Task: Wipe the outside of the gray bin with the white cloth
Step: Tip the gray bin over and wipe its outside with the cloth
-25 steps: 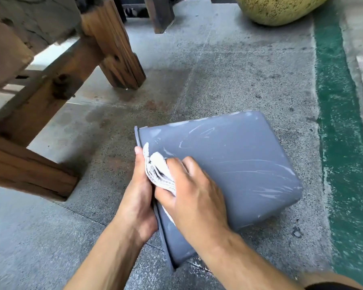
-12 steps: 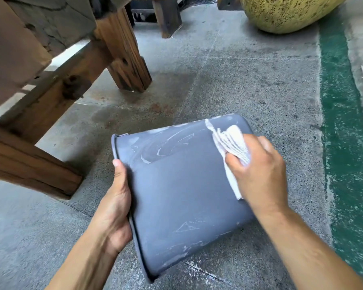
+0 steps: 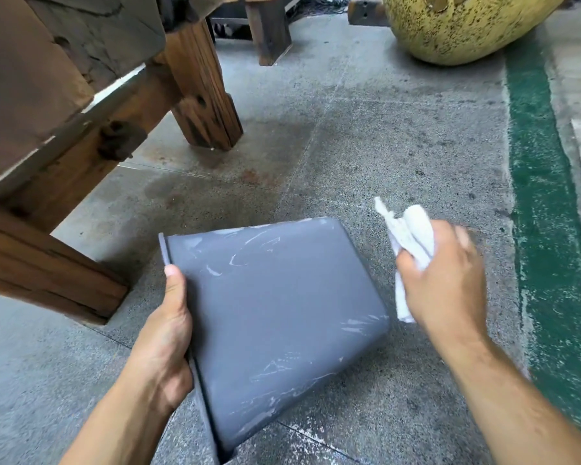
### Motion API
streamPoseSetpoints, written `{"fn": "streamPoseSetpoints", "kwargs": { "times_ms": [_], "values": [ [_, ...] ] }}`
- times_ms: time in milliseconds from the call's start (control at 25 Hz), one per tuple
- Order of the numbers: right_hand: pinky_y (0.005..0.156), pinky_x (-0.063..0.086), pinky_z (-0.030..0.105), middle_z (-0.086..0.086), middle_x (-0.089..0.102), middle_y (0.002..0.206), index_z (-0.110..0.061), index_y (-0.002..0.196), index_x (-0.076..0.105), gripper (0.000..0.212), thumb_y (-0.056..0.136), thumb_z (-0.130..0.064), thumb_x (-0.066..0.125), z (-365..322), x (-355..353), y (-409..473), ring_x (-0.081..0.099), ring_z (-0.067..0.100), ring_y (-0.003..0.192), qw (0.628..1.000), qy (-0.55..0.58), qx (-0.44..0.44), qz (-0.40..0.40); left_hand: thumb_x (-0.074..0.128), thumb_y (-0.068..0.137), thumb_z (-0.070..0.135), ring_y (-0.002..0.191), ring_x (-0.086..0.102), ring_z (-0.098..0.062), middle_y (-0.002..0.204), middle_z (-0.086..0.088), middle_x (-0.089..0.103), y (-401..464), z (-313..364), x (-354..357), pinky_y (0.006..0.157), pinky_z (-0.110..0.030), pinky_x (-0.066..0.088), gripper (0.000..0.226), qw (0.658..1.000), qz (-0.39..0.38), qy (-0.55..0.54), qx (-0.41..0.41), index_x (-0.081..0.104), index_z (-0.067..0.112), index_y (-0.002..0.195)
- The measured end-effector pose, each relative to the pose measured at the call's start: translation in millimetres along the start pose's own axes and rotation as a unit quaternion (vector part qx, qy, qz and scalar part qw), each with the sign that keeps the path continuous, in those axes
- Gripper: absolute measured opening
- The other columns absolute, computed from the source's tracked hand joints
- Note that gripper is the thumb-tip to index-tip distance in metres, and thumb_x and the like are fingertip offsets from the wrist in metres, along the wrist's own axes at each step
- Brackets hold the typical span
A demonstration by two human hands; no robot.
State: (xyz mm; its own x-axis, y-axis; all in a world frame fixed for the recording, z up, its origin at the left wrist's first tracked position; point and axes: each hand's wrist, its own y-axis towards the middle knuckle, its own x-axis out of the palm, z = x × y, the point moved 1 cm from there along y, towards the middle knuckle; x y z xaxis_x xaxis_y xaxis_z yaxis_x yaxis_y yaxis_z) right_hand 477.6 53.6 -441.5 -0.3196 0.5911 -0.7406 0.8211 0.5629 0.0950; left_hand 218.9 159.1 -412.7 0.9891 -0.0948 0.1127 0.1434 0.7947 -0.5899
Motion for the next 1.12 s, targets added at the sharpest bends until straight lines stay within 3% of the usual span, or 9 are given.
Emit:
{"fn": "streamPoseSetpoints", "kwargs": {
  "times_ms": [120, 200, 280, 360, 480, 680, 840, 960, 1120],
  "values": [
    [0.063, 0.04, 0.017, -0.009, 0.05, 0.105, -0.026, 0.127, 0.058, 0.044, 0.086, -0.019, 0.071, -32, 15, -40, 0.05, 0.012, 0.077, 0.99, 0.028, -0.108, -0.083, 0.042, 0.086, 0.077, 0.088, 0.072, -0.014, 0.098, 0.004, 0.078, 3, -7, 10, 0.072, -0.029, 0.052, 0.072, 0.994, 0.061, 0.088, 0.034, 0.069, 0.011, 0.095],
    [0.068, 0.047, 0.025, -0.01, 0.05, 0.103, -0.03, 0.124, 0.059, 0.044, 0.083, -0.021, 0.068, -47, 27, -65, 0.055, 0.015, 0.08, 0.978, 0.051, -0.15, -0.134, 0.035, 0.093, 0.075, 0.082, 0.061, -0.008, 0.093, 0.01, 0.066, 0, -8, 17, 0.069, -0.028, 0.046, 0.069, 0.984, 0.083, 0.148, 0.051, 0.062, 0.011, 0.088],
    [0.078, 0.049, 0.031, -0.008, 0.054, 0.104, -0.028, 0.122, 0.062, 0.041, 0.081, -0.027, 0.065, -58, 40, -83, 0.058, 0.017, 0.087, 0.969, 0.088, -0.164, -0.164, 0.029, 0.095, 0.073, 0.08, 0.057, -0.006, 0.091, 0.011, 0.061, -3, -13, 24, 0.071, -0.029, 0.043, 0.066, 0.978, 0.089, 0.18, 0.065, 0.06, 0.015, 0.098],
    [0.084, 0.049, 0.034, -0.009, 0.057, 0.104, -0.029, 0.12, 0.061, 0.037, 0.085, -0.04, 0.059, -66, 51, -100, 0.059, 0.015, 0.094, 0.962, 0.142, -0.139, -0.186, 0.024, 0.1, 0.067, 0.073, 0.06, -0.009, 0.081, 0.009, 0.064, -8, -15, 30, 0.064, -0.026, 0.044, 0.065, 0.973, 0.089, 0.199, 0.08, 0.059, 0.013, 0.088],
    [0.095, 0.048, 0.033, -0.014, 0.059, 0.117, -0.035, 0.131, 0.055, 0.047, 0.091, -0.057, 0.043, -76, 63, -119, 0.058, 0.01, 0.111, 0.947, 0.223, -0.112, -0.204, 0.019, 0.103, 0.06, 0.046, 0.064, 0.004, 0.046, 0.008, 0.068, -12, -24, 34, 0.043, -0.014, 0.047, 0.08, 0.961, 0.065, 0.242, 0.121, 0.069, 0.006, 0.073],
    [0.085, 0.054, 0.043, -0.008, 0.063, 0.111, -0.034, 0.127, 0.058, 0.038, 0.094, -0.052, 0.049, -74, 58, -100, 0.065, 0.02, 0.102, 0.954, 0.229, -0.145, -0.129, 0.022, 0.102, 0.053, 0.052, 0.062, 0.014, 0.054, 0.024, 0.071, -22, -30, 43, 0.049, -0.005, 0.043, 0.071, 0.94, 0.002, 0.266, 0.215, 0.071, 0.016, 0.066],
    [0.083, 0.055, 0.044, -0.005, 0.066, 0.113, -0.031, 0.127, 0.059, 0.041, 0.089, -0.048, 0.054, -64, 54, -82, 0.066, 0.025, 0.103, 0.972, 0.181, -0.133, -0.063, 0.035, 0.092, 0.055, 0.04, 0.035, 0.0, 0.039, 0.013, 0.044, -34, -28, 47, 0.04, -0.013, 0.027, 0.062, 0.929, -0.032, 0.265, 0.258, 0.047, 0.021, 0.042],
    [0.083, 0.052, 0.038, 0.0, 0.068, 0.115, -0.029, 0.127, 0.058, 0.039, 0.09, -0.042, 0.058, -45, 48, -60, 0.063, 0.022, 0.103, 0.984, 0.148, -0.095, -0.019, 0.038, 0.09, 0.052, 0.037, 0.025, -0.003, 0.037, 0.01, 0.03, -38, -22, 42, 0.038, -0.013, 0.017, 0.06, 0.927, -0.033, 0.267, 0.261, 0.038, 0.021, 0.039],
    [0.068, 0.048, 0.035, 0.012, 0.07, 0.108, -0.023, 0.124, 0.054, 0.03, 0.098, -0.039, 0.055, -4, 31, -18, 0.064, 0.031, 0.09, 0.998, 0.05, 0.036, -0.017, 0.036, 0.093, 0.049, 0.035, 0.027, -0.002, 0.036, 0.01, 0.031, -42, -10, 30, 0.036, -0.014, 0.021, 0.051, 0.92, 0.011, 0.249, 0.303, 0.029, 0.023, 0.051]
  ]
}}
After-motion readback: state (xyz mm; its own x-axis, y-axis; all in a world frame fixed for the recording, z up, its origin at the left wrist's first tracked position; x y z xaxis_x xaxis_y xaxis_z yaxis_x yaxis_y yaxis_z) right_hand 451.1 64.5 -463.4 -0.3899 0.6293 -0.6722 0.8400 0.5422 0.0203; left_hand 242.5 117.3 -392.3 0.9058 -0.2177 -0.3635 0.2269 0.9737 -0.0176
